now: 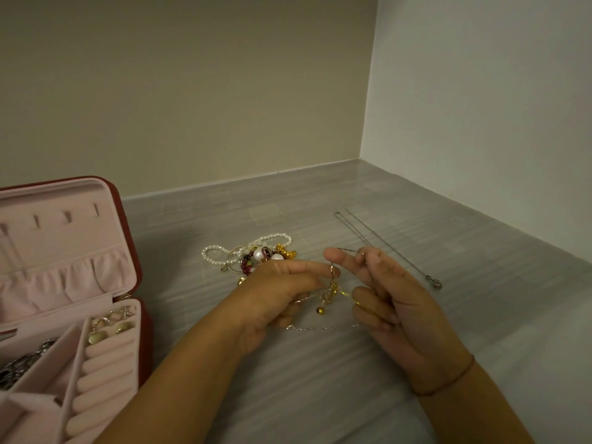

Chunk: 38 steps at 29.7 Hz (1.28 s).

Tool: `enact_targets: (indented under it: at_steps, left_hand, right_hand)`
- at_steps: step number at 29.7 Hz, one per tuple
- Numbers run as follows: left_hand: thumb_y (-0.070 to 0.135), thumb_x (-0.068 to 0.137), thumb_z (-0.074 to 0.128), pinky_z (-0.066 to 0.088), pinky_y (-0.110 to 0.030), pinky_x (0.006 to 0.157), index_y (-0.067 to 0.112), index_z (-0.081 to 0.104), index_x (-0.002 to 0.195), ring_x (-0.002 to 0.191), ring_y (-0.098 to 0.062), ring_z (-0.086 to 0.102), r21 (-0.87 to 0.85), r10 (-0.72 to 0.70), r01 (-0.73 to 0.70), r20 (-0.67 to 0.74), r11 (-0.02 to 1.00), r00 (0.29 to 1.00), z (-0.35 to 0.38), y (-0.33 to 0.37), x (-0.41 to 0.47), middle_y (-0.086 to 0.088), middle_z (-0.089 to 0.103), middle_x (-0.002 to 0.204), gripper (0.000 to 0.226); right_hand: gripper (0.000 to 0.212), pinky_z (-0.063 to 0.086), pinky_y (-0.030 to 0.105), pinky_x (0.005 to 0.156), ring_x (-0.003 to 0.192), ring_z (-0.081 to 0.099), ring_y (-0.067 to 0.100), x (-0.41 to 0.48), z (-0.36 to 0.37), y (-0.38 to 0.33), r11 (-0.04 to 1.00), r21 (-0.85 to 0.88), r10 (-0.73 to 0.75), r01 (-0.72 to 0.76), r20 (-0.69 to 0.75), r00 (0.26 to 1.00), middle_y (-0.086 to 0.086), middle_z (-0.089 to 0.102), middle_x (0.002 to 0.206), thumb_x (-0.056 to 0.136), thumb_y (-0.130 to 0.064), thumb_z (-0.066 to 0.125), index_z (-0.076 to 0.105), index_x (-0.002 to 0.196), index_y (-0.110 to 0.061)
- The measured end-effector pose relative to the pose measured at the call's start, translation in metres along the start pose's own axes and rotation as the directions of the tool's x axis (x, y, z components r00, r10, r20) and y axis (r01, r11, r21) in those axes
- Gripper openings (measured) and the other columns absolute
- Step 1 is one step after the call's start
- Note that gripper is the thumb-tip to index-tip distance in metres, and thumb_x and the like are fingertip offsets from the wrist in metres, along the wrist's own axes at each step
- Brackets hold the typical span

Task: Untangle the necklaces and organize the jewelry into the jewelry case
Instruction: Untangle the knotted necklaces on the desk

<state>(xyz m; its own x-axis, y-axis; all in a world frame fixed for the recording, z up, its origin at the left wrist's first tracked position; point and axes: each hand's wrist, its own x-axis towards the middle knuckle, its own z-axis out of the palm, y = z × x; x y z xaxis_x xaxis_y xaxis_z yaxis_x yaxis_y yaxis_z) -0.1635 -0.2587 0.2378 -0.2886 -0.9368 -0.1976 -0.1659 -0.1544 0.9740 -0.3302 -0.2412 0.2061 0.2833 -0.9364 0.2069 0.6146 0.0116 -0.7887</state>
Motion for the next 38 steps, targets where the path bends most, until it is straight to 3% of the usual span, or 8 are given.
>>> enact_targets:
  at_steps: [7, 12, 19, 23, 26, 29, 32, 38]
  left_hand:
    - [0.032, 0.088, 0.062, 0.014, -0.016, 0.037, 0.023, 0.043, 0.059, 0.038, -0.007, 0.016, -0.043, -0.051, 0.052, 0.025, 0.998, 0.998, -0.001, -0.001, 0.003, 0.006, 0.025, 0.048, 0.035]
    - [0.037, 0.062, 0.074, 0.016, -0.016, 0.038, 0.018, 0.075, 0.077, 0.038, -0.005, 0.020, -0.021, -0.026, 0.028, 0.084, 0.999, 0.996, 0.000, 0.000, -0.001, 0.008, 0.029, 0.044, 0.024]
    - [0.024, 0.069, 0.071, 0.014, -0.015, 0.035, 0.018, 0.071, 0.068, 0.036, -0.003, 0.020, -0.222, -0.080, 0.099, 0.092, 0.970, 0.993, -0.006, -0.004, 0.005, 0.009, 0.030, 0.045, 0.006]
    - [0.025, 0.077, 0.061, 0.017, -0.016, 0.039, 0.018, 0.056, 0.068, 0.041, -0.005, 0.032, -0.457, -0.105, 0.171, 0.166, 0.873, 0.980, -0.012, -0.006, 0.012, 0.005, 0.043, 0.058, 0.013]
    - [0.025, 0.078, 0.055, 0.025, -0.019, 0.044, 0.018, 0.056, 0.061, 0.049, -0.009, 0.039, -0.592, -0.046, 0.187, 0.245, 0.784, 0.968, -0.011, -0.004, 0.012, 0.002, 0.053, 0.068, 0.018]
    - [0.028, 0.075, 0.060, 0.030, -0.021, 0.044, 0.019, 0.053, 0.059, 0.052, -0.010, 0.040, -0.657, -0.024, 0.180, 0.238, 0.732, 0.971, -0.009, -0.005, 0.012, 0.001, 0.053, 0.072, 0.020]
    - [0.030, 0.072, 0.065, 0.031, -0.020, 0.043, 0.020, 0.053, 0.059, 0.050, -0.010, 0.040, -0.707, -0.069, 0.149, 0.141, 0.691, 0.988, -0.010, -0.007, 0.014, 0.003, 0.051, 0.067, 0.020]
    - [0.029, 0.070, 0.066, 0.032, -0.018, 0.042, 0.021, 0.054, 0.064, 0.045, -0.007, 0.036, -0.844, -0.100, 0.020, -0.040, 0.536, 0.994, -0.013, -0.008, 0.016, 0.006, 0.053, 0.064, 0.016]
  right_hand:
    - [0.032, 0.024, 0.011, 0.034, 0.033, 0.029, -0.001, 0.001, -0.004, 0.001, 0.998, 0.053, 0.024, -0.026, 0.036, 0.999, 0.017, 0.060, 0.125, 0.076, -0.035, 0.072, 0.052, 0.087, -0.012]
    - [0.033, 0.025, 0.011, 0.034, 0.033, 0.029, -0.001, 0.002, -0.005, 0.000, 0.998, 0.055, 0.030, -0.032, 0.036, 0.999, 0.015, 0.060, 0.126, 0.076, -0.035, 0.071, 0.049, 0.087, -0.013]
    - [0.019, 0.028, 0.012, 0.035, 0.035, 0.030, 0.000, 0.003, 0.001, -0.002, 0.998, 0.050, -0.040, 0.043, -0.067, 0.997, 0.011, 0.064, 0.119, 0.092, -0.023, 0.041, 0.052, 0.083, -0.011]
    - [0.021, 0.053, 0.026, 0.063, 0.054, 0.053, 0.008, 0.007, 0.001, -0.002, 0.976, 0.199, -0.043, 0.083, -0.200, 0.979, 0.006, 0.069, 0.095, 0.089, -0.026, 0.044, 0.057, 0.076, -0.017]
    - [0.031, 0.050, 0.037, 0.089, 0.060, 0.058, 0.013, 0.010, -0.003, -0.001, 0.948, 0.300, -0.012, 0.102, -0.288, 0.957, 0.004, 0.062, 0.073, 0.092, -0.027, 0.043, 0.057, 0.067, -0.016]
    - [0.030, 0.059, 0.031, 0.070, 0.049, 0.049, 0.010, 0.010, -0.003, -0.002, 0.929, 0.349, -0.018, 0.126, -0.298, 0.955, 0.001, 0.052, 0.063, 0.094, -0.026, 0.040, 0.053, 0.069, -0.015]
    - [0.032, 0.044, 0.019, 0.040, 0.043, 0.041, 0.007, 0.010, -0.009, -0.003, 0.899, 0.409, -0.024, 0.155, -0.310, 0.951, 0.000, 0.049, 0.062, 0.091, -0.025, 0.041, 0.056, 0.066, -0.014]
    - [0.019, 0.042, 0.020, 0.038, 0.042, 0.041, 0.008, 0.009, -0.023, -0.002, 0.818, 0.519, -0.052, 0.247, -0.360, 0.931, 0.004, 0.056, 0.070, 0.063, -0.015, 0.064, 0.047, 0.070, -0.012]
